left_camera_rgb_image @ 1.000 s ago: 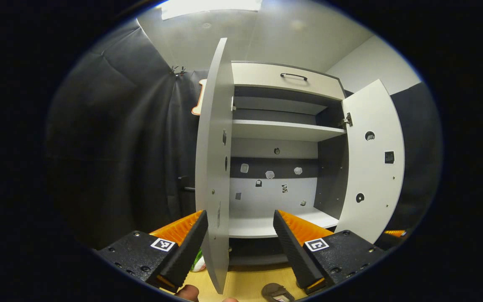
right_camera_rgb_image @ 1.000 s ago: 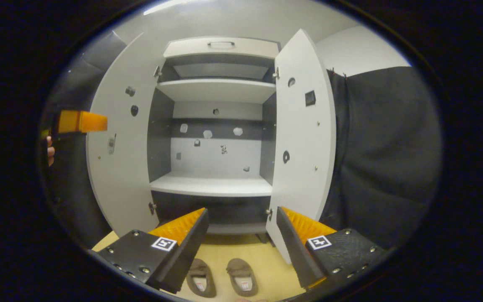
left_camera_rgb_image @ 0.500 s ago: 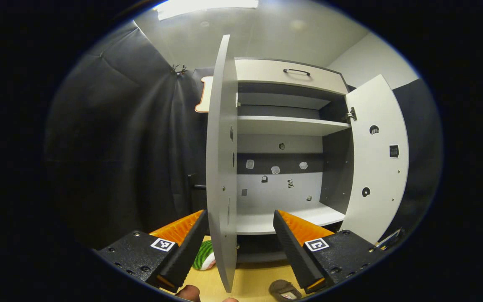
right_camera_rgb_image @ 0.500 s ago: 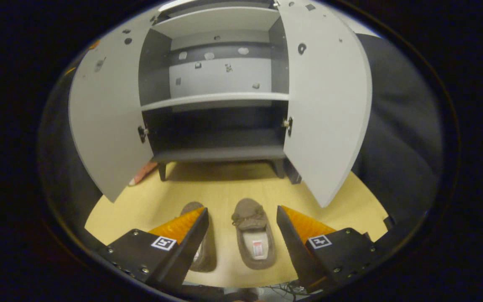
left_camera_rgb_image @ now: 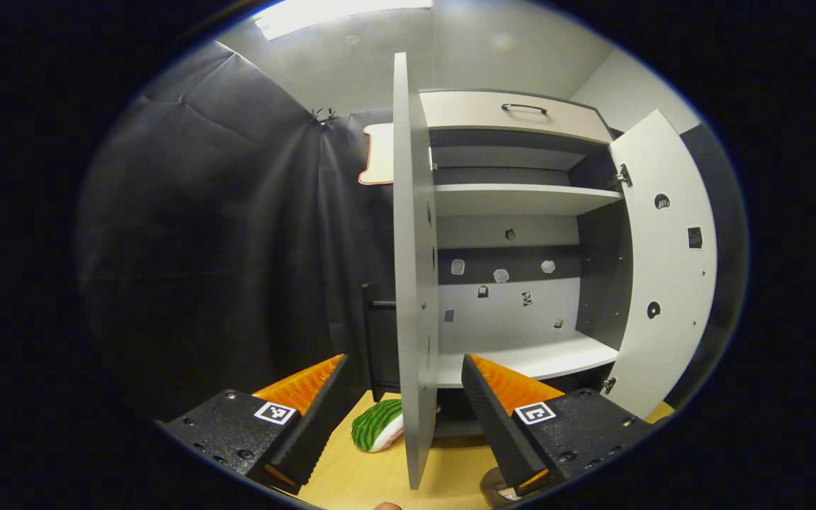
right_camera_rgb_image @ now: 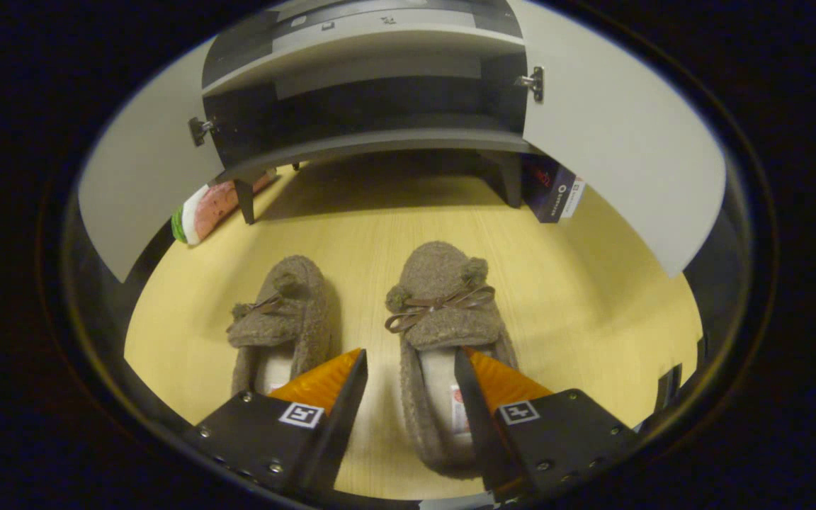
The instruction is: Grab one shoe with the right hand and put it into the shoe cabinet, grab the other shoe with the left hand and put it into the shoe cabinet; then close the right door with the right hand and the left door with the left hand.
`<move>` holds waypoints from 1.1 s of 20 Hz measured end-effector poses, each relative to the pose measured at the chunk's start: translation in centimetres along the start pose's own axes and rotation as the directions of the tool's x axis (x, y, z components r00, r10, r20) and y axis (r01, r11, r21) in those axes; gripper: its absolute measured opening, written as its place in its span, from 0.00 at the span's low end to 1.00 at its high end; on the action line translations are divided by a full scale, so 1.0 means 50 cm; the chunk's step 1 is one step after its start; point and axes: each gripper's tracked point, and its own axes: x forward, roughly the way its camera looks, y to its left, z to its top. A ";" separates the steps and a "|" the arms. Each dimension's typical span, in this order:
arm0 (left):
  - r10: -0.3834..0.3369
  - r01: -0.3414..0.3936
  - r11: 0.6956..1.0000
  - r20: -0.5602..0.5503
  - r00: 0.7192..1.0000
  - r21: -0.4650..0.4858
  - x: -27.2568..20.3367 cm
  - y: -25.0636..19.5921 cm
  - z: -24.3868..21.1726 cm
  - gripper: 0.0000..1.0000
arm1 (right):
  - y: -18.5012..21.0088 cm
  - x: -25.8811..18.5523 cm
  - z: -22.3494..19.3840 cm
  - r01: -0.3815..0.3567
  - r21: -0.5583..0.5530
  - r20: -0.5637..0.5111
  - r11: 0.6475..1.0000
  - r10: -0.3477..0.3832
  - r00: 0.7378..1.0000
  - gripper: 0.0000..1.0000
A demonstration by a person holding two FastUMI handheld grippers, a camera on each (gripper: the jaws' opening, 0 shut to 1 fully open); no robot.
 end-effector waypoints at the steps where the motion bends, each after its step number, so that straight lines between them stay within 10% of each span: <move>1: 0.009 -0.009 1.000 -0.008 1.000 0.008 -0.003 0.005 -0.006 0.96 | 0.003 0.016 0.006 -0.006 0.002 -0.002 1.000 0.006 1.000 0.69; 5: 0.035 -0.034 0.999 -0.033 0.999 0.029 -0.014 0.027 -0.024 0.96 | 0.004 0.057 0.036 0.018 0.032 0.000 0.999 -0.018 1.000 0.36; 7: 0.042 -0.041 0.999 -0.047 0.998 0.026 -0.015 0.031 -0.035 0.96 | -0.001 0.056 0.050 0.045 0.067 0.024 0.997 -0.047 0.999 0.38; 9: 0.036 -0.035 0.999 -0.067 0.997 0.016 -0.016 0.030 -0.049 0.94 | 0.006 0.058 0.048 0.025 0.086 -0.001 0.996 -0.025 1.000 0.07; 17: -0.023 0.023 1.000 -0.081 0.996 -0.004 -0.006 -0.002 -0.069 0.96 | 0.003 0.019 0.083 -0.031 0.068 0.052 0.997 0.027 0.998 0.16; 22: -0.024 0.024 1.000 -0.101 0.995 -0.001 -0.012 0.004 -0.082 0.96 | 0.015 0.056 0.075 0.008 0.038 0.021 0.999 -0.008 1.000 0.02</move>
